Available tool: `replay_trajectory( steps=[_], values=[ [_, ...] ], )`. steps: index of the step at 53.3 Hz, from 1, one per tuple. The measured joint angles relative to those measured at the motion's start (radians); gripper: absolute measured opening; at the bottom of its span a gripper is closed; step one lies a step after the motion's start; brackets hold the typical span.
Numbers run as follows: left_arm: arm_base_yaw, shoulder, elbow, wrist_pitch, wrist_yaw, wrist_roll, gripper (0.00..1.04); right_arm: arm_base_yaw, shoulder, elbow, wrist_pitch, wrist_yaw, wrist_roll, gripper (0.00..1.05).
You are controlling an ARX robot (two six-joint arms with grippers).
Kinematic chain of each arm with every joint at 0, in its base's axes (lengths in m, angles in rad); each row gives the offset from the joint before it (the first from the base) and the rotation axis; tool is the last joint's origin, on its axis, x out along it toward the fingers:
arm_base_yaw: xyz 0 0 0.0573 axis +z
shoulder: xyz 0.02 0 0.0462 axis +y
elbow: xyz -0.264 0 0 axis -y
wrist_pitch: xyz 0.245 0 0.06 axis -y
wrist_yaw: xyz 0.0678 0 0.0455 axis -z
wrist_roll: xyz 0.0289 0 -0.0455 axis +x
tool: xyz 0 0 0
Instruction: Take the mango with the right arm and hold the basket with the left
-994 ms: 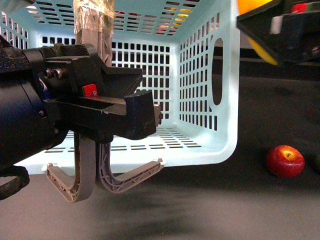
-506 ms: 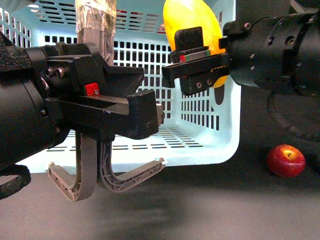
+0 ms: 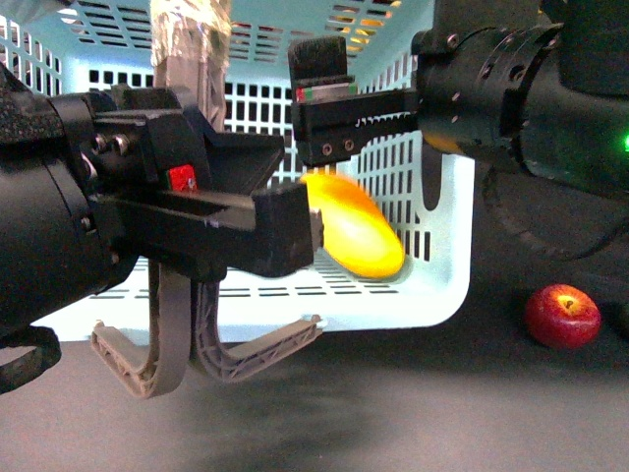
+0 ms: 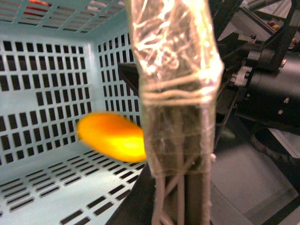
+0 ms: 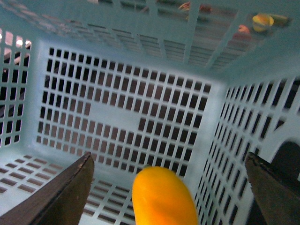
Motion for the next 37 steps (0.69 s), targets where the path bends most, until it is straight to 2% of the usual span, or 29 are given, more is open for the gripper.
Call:
replay_trajectory(
  steps=[13,21,29,37],
  values=[
    [0.000,0.008,-0.002,-0.006,-0.005,-0.003,0.08,-0.088,-0.219,-0.146,0.026,0.031,0.044,0.97],
    [0.000,0.008,-0.002,-0.006,-0.009,-0.002,0.08,-0.172,-0.413,-0.270,-0.020,0.046,0.090,0.97],
    [0.000,0.008,-0.002,-0.006,-0.005,-0.002,0.08,-0.261,-0.669,-0.414,-0.129,0.063,0.110,0.97],
    [-0.002,0.008,-0.002,-0.006,0.000,-0.003,0.08,-0.366,-1.025,-0.546,-0.366,0.087,0.130,0.97]
  ],
)
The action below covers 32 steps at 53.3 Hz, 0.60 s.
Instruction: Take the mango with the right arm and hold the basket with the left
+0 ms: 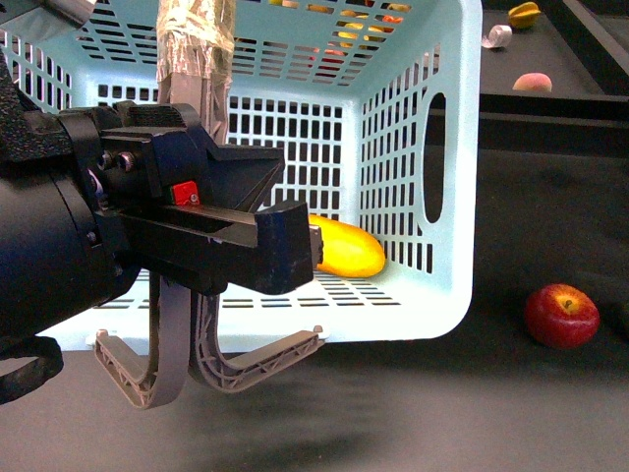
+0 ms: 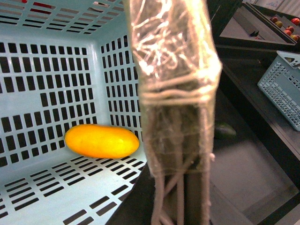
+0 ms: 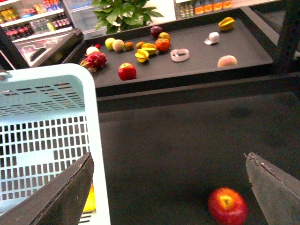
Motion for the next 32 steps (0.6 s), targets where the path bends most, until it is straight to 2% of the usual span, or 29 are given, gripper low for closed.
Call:
replay_trajectory(
  steps=[6,24,27,32],
  values=[
    [0.000,0.000,0.000,0.000,-0.001,0.000,0.08,-0.036,-0.155,-0.029,-0.138,0.017,0.010,0.97],
    [0.000,0.000,0.000,0.000,-0.003,0.000,0.08,-0.044,-0.190,-0.032,-0.143,0.011,0.008,0.97],
    [0.000,0.000,0.000,0.000,-0.002,0.001,0.08,-0.082,-0.189,-0.067,-0.033,-0.057,-0.047,0.89],
    [0.000,0.000,0.000,0.000,-0.002,0.001,0.08,-0.116,-0.214,-0.110,0.071,-0.076,-0.142,0.75]
  ],
)
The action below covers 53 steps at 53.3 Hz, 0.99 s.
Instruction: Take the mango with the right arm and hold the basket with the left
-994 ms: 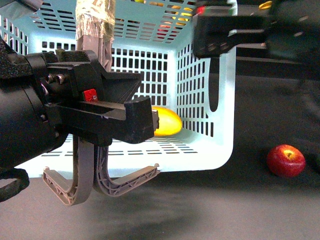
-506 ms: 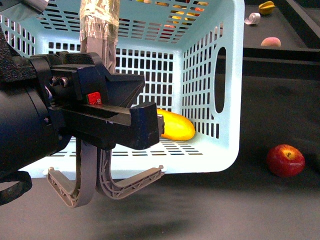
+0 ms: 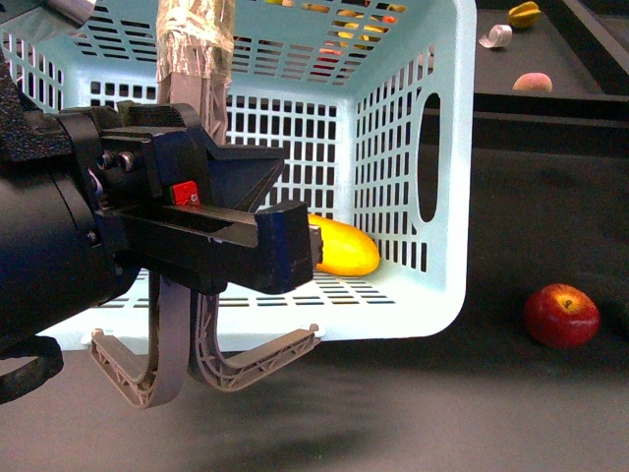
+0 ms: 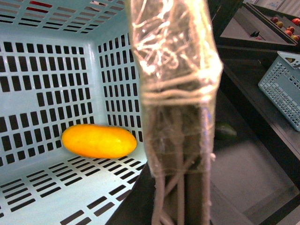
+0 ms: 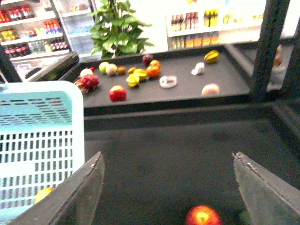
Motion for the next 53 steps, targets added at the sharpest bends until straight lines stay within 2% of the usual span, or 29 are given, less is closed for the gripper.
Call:
replay_trajectory(
  steps=[7,8,15,17,51,53],
  values=[
    [0.000,0.000,0.000,0.000,-0.001,-0.002,0.08,-0.007,-0.058,-0.019,-0.019,-0.005,-0.058,0.54],
    [0.000,0.000,0.000,0.000,-0.002,0.001,0.08,-0.008,-0.117,-0.049,-0.042,-0.006,-0.078,0.26],
    [0.000,0.000,0.000,0.000,-0.002,0.002,0.08,-0.008,-0.158,-0.068,-0.064,-0.006,-0.083,0.04],
    [0.000,0.000,0.000,0.000,-0.002,0.002,0.08,-0.008,-0.172,-0.068,-0.079,-0.006,-0.087,0.01],
    [0.000,0.000,0.000,0.000,-0.001,0.003,0.08,-0.008,-0.401,-0.068,-0.301,-0.007,-0.086,0.02],
    [0.000,0.000,0.000,0.000,-0.001,0.003,0.08,-0.008,-0.480,-0.068,-0.410,-0.010,-0.087,0.02]
  ],
)
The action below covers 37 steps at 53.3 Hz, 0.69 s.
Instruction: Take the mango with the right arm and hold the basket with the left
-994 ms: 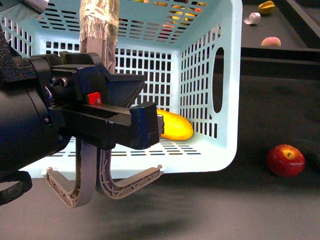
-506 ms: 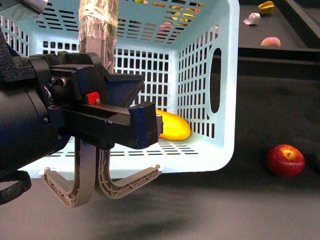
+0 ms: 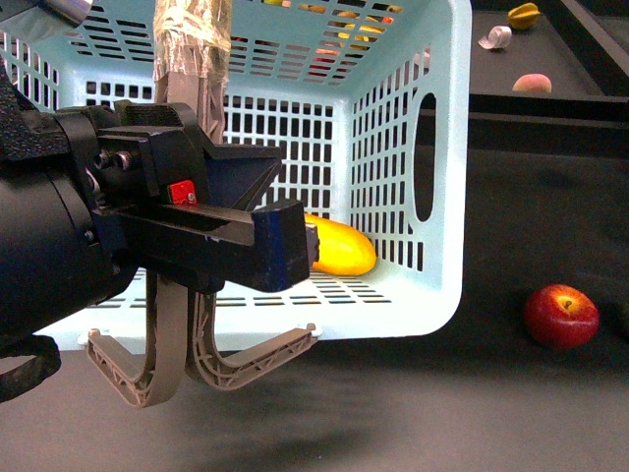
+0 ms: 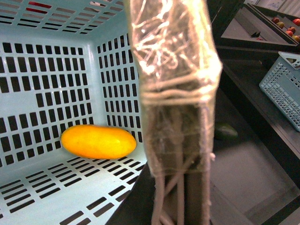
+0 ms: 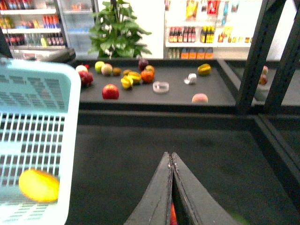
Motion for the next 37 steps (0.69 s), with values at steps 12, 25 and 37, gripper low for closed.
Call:
replay_trajectory(
  steps=[12,25,37],
  values=[
    [0.000,0.000,0.000,0.000,0.000,0.000,0.08,0.000,-0.082,0.000,-0.059,0.000,0.000,0.02],
    [0.000,0.000,0.000,0.000,0.000,0.005,0.08,0.000,-0.082,0.000,-0.059,0.000,0.000,0.02],
    [0.000,0.000,0.000,0.000,0.000,0.004,0.08,0.000,-0.082,0.000,-0.059,0.000,-0.002,0.27]
  ],
)
